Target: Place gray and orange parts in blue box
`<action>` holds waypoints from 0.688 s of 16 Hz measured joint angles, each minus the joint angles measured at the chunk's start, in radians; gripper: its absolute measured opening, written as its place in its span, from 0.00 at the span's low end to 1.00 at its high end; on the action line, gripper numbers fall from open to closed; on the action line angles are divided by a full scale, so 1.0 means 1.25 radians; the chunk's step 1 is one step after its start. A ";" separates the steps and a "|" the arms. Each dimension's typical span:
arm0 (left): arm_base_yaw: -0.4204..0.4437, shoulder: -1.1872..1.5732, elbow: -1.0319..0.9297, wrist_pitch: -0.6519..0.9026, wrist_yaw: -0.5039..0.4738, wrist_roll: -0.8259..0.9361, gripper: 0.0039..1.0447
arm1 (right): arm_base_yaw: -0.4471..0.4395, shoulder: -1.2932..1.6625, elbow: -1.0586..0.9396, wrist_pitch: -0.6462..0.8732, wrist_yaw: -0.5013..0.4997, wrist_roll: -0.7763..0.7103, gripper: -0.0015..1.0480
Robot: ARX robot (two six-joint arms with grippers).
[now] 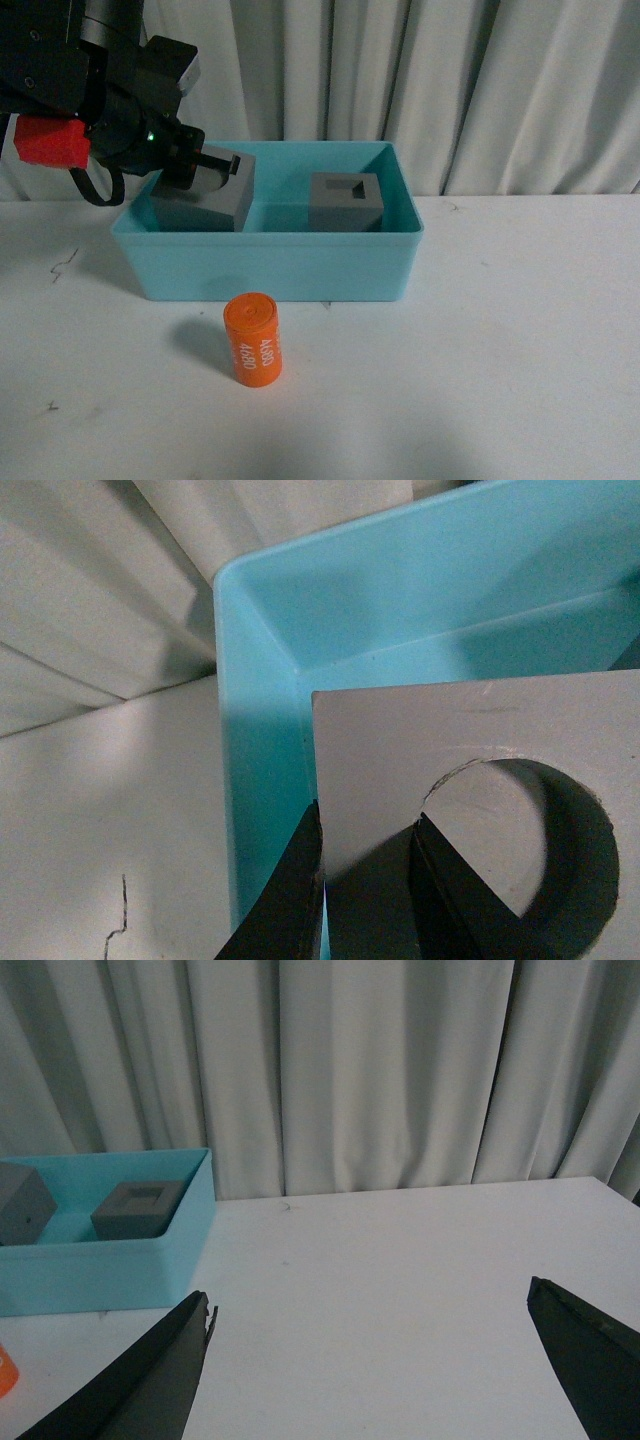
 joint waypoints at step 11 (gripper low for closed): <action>0.045 -0.101 -0.080 -0.053 0.076 -0.065 0.95 | 0.000 0.000 0.000 0.000 0.000 0.000 0.94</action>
